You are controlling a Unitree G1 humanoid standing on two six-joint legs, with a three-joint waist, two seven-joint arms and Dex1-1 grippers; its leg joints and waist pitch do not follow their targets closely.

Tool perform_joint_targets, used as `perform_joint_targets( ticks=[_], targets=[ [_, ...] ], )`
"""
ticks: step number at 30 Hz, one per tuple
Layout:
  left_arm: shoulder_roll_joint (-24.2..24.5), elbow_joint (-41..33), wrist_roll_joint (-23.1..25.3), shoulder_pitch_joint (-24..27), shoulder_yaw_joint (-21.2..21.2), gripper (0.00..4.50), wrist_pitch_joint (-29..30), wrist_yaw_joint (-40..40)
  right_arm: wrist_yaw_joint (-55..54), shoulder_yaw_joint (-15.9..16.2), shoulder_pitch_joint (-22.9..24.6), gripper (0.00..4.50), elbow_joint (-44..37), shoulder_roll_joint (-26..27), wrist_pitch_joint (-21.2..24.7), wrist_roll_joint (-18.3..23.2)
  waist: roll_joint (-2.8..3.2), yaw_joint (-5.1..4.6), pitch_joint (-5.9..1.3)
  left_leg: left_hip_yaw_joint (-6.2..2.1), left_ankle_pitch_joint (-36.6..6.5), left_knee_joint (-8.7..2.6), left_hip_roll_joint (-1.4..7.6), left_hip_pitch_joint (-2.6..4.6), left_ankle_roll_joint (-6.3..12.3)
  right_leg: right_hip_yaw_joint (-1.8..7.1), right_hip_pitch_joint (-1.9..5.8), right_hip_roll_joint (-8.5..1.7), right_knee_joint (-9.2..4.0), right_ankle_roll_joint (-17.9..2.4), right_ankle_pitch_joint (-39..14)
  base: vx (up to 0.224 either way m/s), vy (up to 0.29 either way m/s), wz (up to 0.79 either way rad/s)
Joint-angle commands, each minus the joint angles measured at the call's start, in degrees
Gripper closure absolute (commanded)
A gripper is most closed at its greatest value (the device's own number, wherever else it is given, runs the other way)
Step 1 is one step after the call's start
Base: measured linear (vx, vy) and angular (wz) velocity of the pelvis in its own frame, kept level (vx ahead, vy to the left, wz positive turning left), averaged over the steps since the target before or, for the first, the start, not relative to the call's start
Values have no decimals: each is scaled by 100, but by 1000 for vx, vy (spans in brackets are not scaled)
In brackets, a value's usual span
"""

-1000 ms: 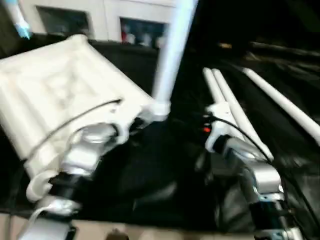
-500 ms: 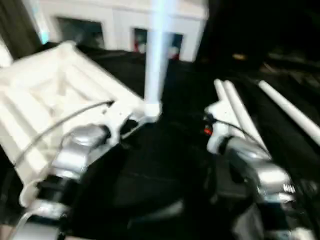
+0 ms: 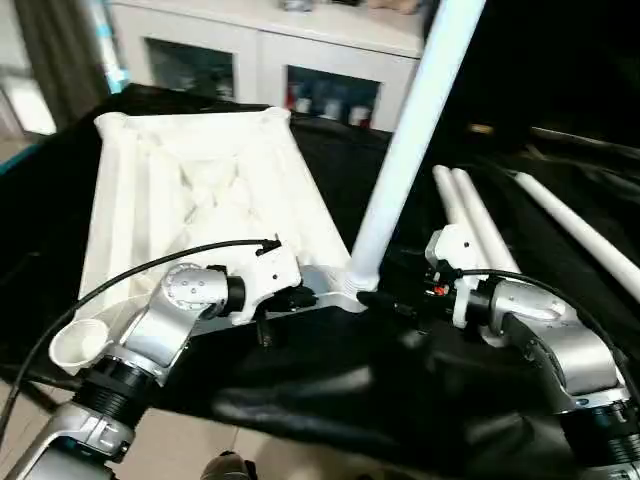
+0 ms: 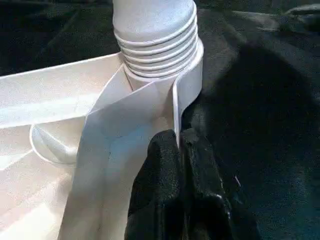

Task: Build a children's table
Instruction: Insert table leg to table base, then rotate leg to tighten

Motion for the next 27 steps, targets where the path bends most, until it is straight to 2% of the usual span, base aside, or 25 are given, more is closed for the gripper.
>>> perform_joint_targets(
  ticks=[1, 2, 3, 4, 5, 6, 7, 8, 9, 10, 11, 12, 13, 14, 16, 17, 18, 20, 21, 24, 27],
  targets=[
    [-26, -2, 67, -144, -148, 450, -161, -139, 103, 53, -86, 5, 101, -104, -131, -63, 56, -76, -284, -183, -3635, -573, 197, 303, -637, -129, -7, -101, -674, -434, -3991, -89, 16, -7],
    [-5, 49, 136, -175, -188, 450, -190, -173, 124, 100, -98, 5, 150, -138, -190, -98, 100, -115, -267, -200, -4004, -637, 218, 333, -674, -269, 51, -45, -702, -445, -3884, -75, 22, -8],
    [14, 82, 186, -190, -219, 450, -222, -186, 112, 120, -108, 5, 189, -142, -227, -117, 144, -131, -259, -217, -4262, -732, 251, 318, -715, -355, 115, -6, -655, -483, -3665, -75, 22, -8],
    [32, 105, 222, -205, -249, 450, -211, -208, 91, 133, -120, 5, 228, -135, -269, -141, 249, -64, -222, -102, -4839, -1200, 362, 47, -816, -531, 450, 192, -148, -667, -2690, -84, 12, -4],
    [41, 124, 258, -217, -262, 450, -193, -199, 76, 134, -132, 5, 261, -120, -295, -158, 341, 431, -211, 394, -5195, -1540, 242, -460, -980, -758, 763, 405, 734, -735, -1239, -133, -12, 11],
    [19, 180, 288, -248, -238, 450, -203, -116, 62, 133, -146, 5, 285, -98, -295, -167, 239, 531, -266, 610, -4699, -1587, 222, -428, -846, -592, 741, 443, 859, -658, -1356, -133, -12, 11],
    [-1, 210, 287, -266, -214, 450, -203, -72, 57, 130, -151, 5, 290, -86, -286, -166, -289, 429, -401, 440, -2561, -485, 283, 377, -834, 39, 90, -166, 118, -69, -4465, -59, -133, 16],
    [-21, 244, 280, -285, -190, 406, -213, -27, 58, 126, -154, 0, 295, -75, -275, -166, -235, 390, -398, -227, -125, 588, 43, 565, -284, 503, -465, -581, -927, -284, -6613, 53, -143, 1],
    [-39, 258, 204, -310, -161, 395, -118, -85, 50, 126, -159, 0, 298, -59, -270, -168, -201, 370, -340, -376, 59, 519, -143, 115, -69, 609, 49, -553, -792, -497, -6094, 53, -143, 1],
    [-46, 268, 146, -328, -146, 395, -49, -140, 48, 128, -163, 0, 309, -50, -282, -168, -25, 548, -294, -410, -168, 19, 121, 177, -240, 391, 235, -508, -495, -925, -4265, 0, 0, 0],
    [-55, 278, 82, -362, -108, 391, 108, -193, 36, 135, -169, 0, 327, -36, -311, -159, 82, 506, -356, -220, -1252, -291, 285, 608, -495, 135, -70, 71, -191, -1204, -2185, -119, -14, 21],
    [-54, 291, 84, -376, -99, 381, 114, -195, 28, 139, -169, 0, 333, -31, -323, -151, 76, 348, -291, -207, -2003, -432, 280, 505, -529, 67, -16, 144, -150, -1314, -1821, -119, -14, 21],
    [-51, 302, 91, -385, -95, 358, 112, -195, 20, 142, -168, 0, 333, -26, -328, -147, 95, 310, -339, -199, -2671, -535, 295, 480, -521, 27, 98, 121, -154, -1354, -1614, -97, -2, 10],
    [-44, 334, 136, -403, -98, 354, 103, -155, 9, 146, -163, 0, 327, -21, -327, -142, 80, 300, -345, -171, -2739, -551, 290, 481, -466, 28, 108, 93, -191, -1340, -1616, 0, 0, 0],
    [-49, 471, 211, -449, -107, 354, -25, -95, -29, 156, -149, 0, 323, -12, -347, -128, 83, 271, -313, -138, -2848, -591, 280, 448, -435, 26, 138, -22, -362, -1157, -2255, 0, 0, 0],
    [-55, 516, 222, -457, -107, 354, -64, -95, -37, 157, -144, 0, 322, -6, -351, -126, 81, 247, -300, -153, -2857, -607, 274, 408, -470, 23, 156, -60, -420, -1011, -2546, 0, 0, 0],
    [-58, 546, 229, -460, -107, 354, -84, -102, -42, 154, -138, 0, 318, 2, -349, -131, 76, 240, -303, -160, -2839, -609, 272, 402, -480, 21, 162, -79, -438, -950, -2659, 0, 0, 0],
    [-54, 568, 237, -467, -128, 354, -79, -148, -57, 150, -118, 0, 307, 15, -350, -141, 52, 202, -330, -169, -2495, -636, 269, 329, -455, 14, 223, -107, -455, -834, -2618, 0, 0, 0],
    [-53, 584, 251, -481, -141, 354, -90, -142, -65, 146, -106, 0, 302, 25, -352, -147, 64, 201, -331, -167, -2434, -639, 271, 332, -447, 13, 218, -108, -457, -838, -2572, 0, 0, 0],
    [-68, 682, 263, -551, -159, 354, -108, -128, -91, 145, -75, 0, 281, 42, -349, -154, 45, 151, -344, -124, -2185, -639, 270, 353, -377, 24, 203, -84, -451, -992, -2166, 0, 0, 0],
    [-95, 812, 265, -628, -164, 354, -169, -132, -112, 142, -54, 0, 259, 39, -348, -148, 46, 127, -335, -99, -2166, -620, 265, 365, -330, 41, 181, -87, -473, -1023, -2334, 0, 0, 0]
  ],
)
